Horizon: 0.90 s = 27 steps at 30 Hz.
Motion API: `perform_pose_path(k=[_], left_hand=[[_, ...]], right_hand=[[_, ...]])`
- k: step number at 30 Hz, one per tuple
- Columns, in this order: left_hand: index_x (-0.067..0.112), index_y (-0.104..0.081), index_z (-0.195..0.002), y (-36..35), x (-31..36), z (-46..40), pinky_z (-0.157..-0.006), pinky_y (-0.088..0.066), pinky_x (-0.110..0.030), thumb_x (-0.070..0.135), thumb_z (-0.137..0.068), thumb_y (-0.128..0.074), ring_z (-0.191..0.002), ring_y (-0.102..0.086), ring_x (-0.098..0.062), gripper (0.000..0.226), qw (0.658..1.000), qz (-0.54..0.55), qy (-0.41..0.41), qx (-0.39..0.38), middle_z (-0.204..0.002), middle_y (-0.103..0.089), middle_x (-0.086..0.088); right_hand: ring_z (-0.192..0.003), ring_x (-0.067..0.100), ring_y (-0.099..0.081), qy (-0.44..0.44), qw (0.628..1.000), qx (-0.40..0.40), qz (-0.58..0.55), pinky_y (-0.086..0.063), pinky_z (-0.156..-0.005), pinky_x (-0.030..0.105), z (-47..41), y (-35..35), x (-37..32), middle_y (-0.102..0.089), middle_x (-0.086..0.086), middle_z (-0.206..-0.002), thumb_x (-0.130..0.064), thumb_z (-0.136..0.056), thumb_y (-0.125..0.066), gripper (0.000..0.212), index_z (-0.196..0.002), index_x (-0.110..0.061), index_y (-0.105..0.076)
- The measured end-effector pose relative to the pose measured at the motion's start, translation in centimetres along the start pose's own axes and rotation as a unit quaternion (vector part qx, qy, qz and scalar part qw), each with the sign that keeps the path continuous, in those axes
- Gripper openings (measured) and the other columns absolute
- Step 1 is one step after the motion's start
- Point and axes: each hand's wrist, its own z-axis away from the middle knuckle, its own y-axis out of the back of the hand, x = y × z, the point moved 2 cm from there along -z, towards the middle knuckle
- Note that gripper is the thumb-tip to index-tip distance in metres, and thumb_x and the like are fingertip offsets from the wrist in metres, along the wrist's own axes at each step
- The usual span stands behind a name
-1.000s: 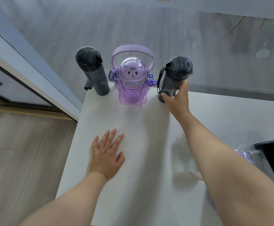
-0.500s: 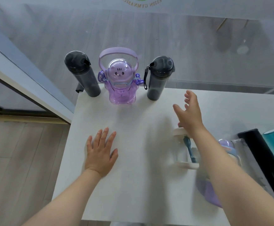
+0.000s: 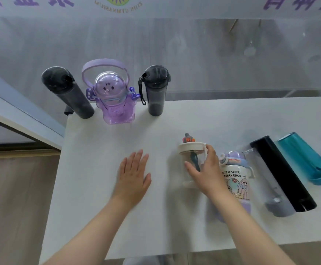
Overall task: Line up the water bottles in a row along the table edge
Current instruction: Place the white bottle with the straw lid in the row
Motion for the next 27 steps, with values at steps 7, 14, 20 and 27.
perform_pose_path(k=[7,14,20,27], left_hand=[[0.02,-0.035,-0.147,-1.1,1.6,-0.7,-0.115,-0.019,-0.049,0.038,-0.087,-0.038,-0.142,-0.028,-0.026,0.062,1.0,-0.023,0.005,0.003,-0.155,-0.032,-0.005],[0.023,-0.038,-0.144,-1.3,1.6,-1.3,-0.114,-0.017,-0.046,0.039,-0.082,-0.038,-0.141,-0.029,-0.023,0.064,1.0,-0.012,0.014,0.015,-0.153,-0.035,-0.002],[0.025,-0.039,-0.144,-1.3,1.5,-1.2,-0.114,-0.017,-0.045,0.039,-0.082,-0.039,-0.141,-0.028,-0.02,0.063,0.999,-0.005,0.017,0.029,-0.153,-0.035,0.0],[0.027,-0.037,-0.144,-1.2,1.5,-1.2,-0.114,-0.016,-0.043,0.039,-0.082,-0.041,-0.142,-0.027,-0.019,0.063,0.999,-0.003,0.018,0.028,-0.153,-0.035,0.0]], right_hand=[[-0.102,0.02,-0.053,-0.088,0.995,-0.052,-0.015,-0.035,-0.079,0.027,0.0,-0.7,0.7,-0.052,0.001,-0.117,-0.057,-0.079,-0.069,0.09,-0.147,-0.017,-0.024],[-0.104,0.01,-0.049,-0.089,0.989,-0.024,-0.114,-0.035,-0.088,0.025,-1.1,-0.9,1.3,-0.052,-0.003,-0.123,-0.049,-0.081,-0.072,0.083,-0.147,-0.018,-0.031],[-0.121,0.009,-0.05,-0.019,0.973,0.014,-0.23,-0.039,-0.095,0.025,-2.5,-0.9,0.2,-0.047,-0.008,-0.134,-0.029,-0.078,-0.08,0.091,-0.149,-0.029,-0.023],[-0.134,0.008,-0.041,0.083,0.96,0.076,-0.257,-0.038,-0.112,0.042,-3.6,-2.7,0.6,-0.041,-0.01,-0.135,-0.034,-0.062,-0.081,0.087,-0.137,-0.03,-0.037]])
